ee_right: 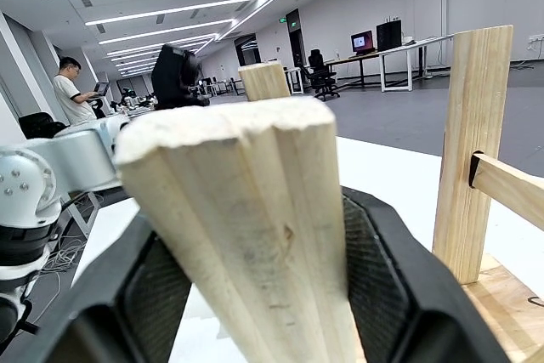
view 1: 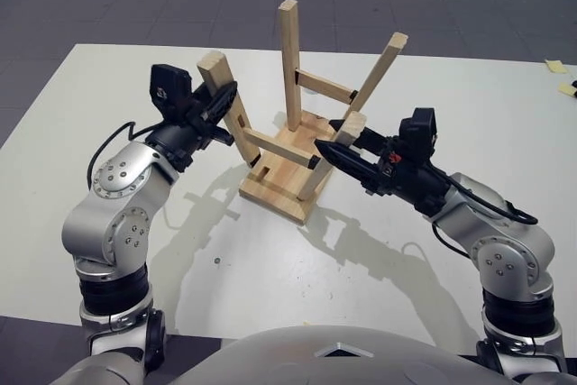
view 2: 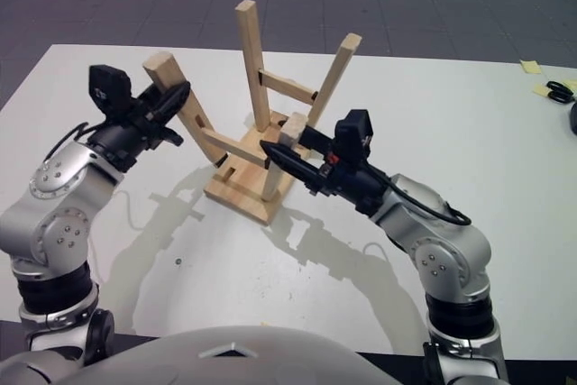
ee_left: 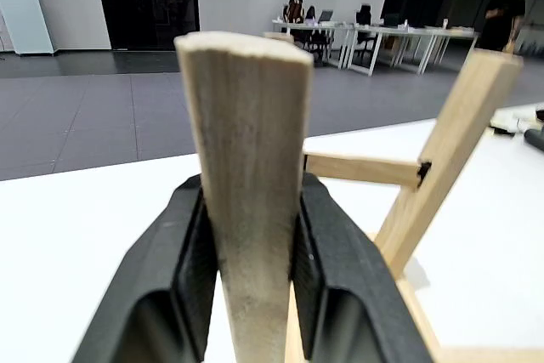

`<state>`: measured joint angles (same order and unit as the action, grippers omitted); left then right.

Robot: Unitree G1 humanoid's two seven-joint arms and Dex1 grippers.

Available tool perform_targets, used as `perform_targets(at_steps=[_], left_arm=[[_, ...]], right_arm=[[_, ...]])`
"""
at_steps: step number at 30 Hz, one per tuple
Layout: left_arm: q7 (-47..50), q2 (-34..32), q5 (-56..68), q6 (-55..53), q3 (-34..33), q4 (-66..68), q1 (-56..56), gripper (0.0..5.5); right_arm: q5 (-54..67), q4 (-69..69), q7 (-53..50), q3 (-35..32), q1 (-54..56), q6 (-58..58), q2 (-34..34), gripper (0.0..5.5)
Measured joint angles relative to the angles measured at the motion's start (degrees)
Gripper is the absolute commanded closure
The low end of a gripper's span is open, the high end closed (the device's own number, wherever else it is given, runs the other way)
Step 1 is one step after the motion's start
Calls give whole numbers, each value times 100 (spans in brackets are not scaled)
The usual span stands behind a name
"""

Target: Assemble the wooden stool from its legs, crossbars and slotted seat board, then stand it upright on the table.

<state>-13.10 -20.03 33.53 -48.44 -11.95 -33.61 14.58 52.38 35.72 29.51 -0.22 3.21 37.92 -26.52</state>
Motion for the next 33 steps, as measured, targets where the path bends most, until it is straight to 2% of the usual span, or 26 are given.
perform_targets(at_steps=[12, 23, 29, 33], left_arm=[[139, -132, 273, -369, -137, -134, -2, 449], [737, 97, 1218, -922, -912, -144, 127, 449], [806, -26, 1390, -1074, -885, -159, 126, 449], [429, -546, 1050, -876, -357, -314, 98, 449]], right_arm=[[45, 254, 41, -97, -459, -234, -145, 310], [48, 221, 63, -89, -418, -246, -203, 312], [45, 202, 75, -67, -372, -249, -216, 313], [32, 193, 69, -33, -356, -267, -218, 313]])
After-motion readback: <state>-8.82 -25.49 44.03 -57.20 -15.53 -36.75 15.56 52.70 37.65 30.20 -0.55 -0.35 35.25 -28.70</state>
